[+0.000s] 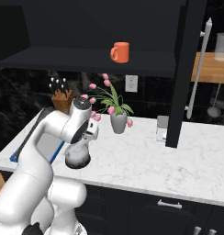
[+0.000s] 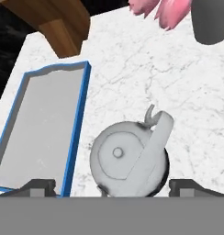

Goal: Pick the kettle from the counter and place it on the tray. Then pick the mug from the cabinet and place it on the tray. Then close the cabinet doors.

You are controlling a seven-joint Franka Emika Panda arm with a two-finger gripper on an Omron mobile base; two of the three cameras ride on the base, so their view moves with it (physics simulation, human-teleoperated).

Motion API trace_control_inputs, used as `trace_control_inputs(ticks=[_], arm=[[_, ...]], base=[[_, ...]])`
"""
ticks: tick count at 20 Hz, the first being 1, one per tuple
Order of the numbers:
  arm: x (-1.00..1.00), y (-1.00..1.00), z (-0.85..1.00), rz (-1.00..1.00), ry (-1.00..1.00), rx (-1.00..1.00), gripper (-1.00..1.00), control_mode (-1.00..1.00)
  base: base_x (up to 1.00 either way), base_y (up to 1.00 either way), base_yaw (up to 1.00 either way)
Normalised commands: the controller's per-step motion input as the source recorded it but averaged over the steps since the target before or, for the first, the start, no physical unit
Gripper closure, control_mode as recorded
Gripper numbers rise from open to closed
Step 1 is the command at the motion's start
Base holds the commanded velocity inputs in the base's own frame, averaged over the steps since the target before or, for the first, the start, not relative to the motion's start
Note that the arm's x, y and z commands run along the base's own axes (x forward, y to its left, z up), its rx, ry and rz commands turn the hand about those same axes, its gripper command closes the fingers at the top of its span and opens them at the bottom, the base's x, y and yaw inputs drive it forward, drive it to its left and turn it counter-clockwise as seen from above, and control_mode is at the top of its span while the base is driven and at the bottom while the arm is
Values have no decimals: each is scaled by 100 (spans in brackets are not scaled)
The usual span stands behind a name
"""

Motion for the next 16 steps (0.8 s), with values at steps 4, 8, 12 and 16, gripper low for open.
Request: trace_control_inputs(ticks=[4, 8, 12, 16], arm=[[0, -28, -18, 0, 8, 22, -100, -100], [6, -2, -32, 0, 9, 13, -100, -100], [19, 0, -43, 0, 8, 13, -100, -100], [22, 0, -36, 0, 9, 13, -100, -100]], base=[[0, 0, 0], [0, 0, 0], [0, 0, 0], [0, 0, 0]])
